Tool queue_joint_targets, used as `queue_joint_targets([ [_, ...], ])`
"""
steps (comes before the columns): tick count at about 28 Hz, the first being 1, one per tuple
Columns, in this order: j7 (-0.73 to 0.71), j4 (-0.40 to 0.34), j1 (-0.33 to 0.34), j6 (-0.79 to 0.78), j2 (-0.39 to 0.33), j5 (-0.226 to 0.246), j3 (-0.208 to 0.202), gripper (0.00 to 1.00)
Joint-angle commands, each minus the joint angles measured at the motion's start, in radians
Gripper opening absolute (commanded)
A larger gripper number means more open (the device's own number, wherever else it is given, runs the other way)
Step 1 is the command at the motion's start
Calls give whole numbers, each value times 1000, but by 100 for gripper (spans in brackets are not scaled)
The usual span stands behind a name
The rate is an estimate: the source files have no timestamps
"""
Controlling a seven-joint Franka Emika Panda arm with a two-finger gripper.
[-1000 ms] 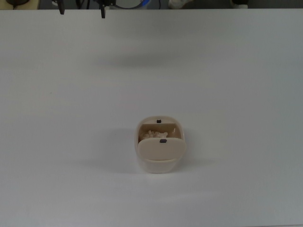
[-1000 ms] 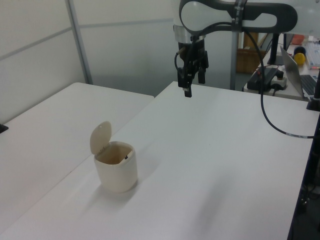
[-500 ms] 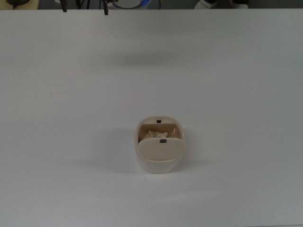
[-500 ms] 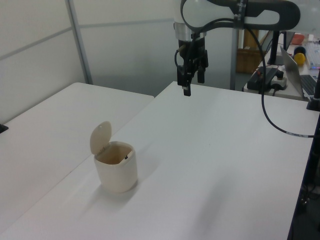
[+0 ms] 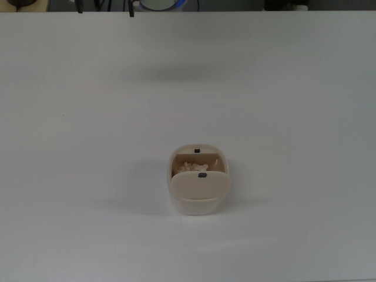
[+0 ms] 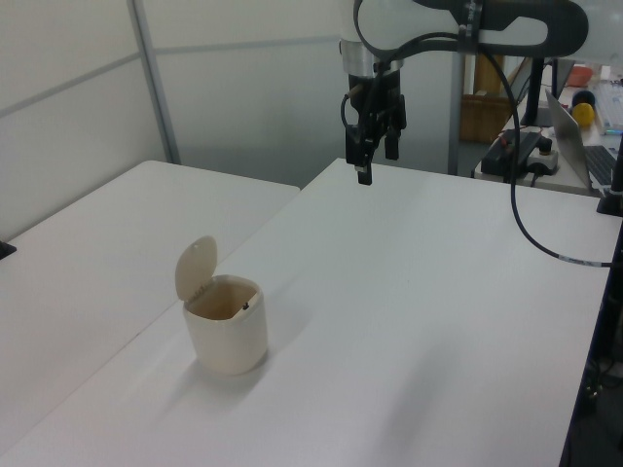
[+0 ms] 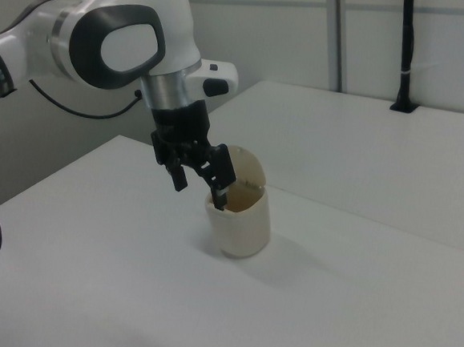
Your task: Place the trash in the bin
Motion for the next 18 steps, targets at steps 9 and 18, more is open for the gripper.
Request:
queue_joint_targets([
  [9, -16, 0, 6, -17, -6, 18, -7, 100],
  [18, -17, 0, 6, -16, -3, 18, -7, 100],
])
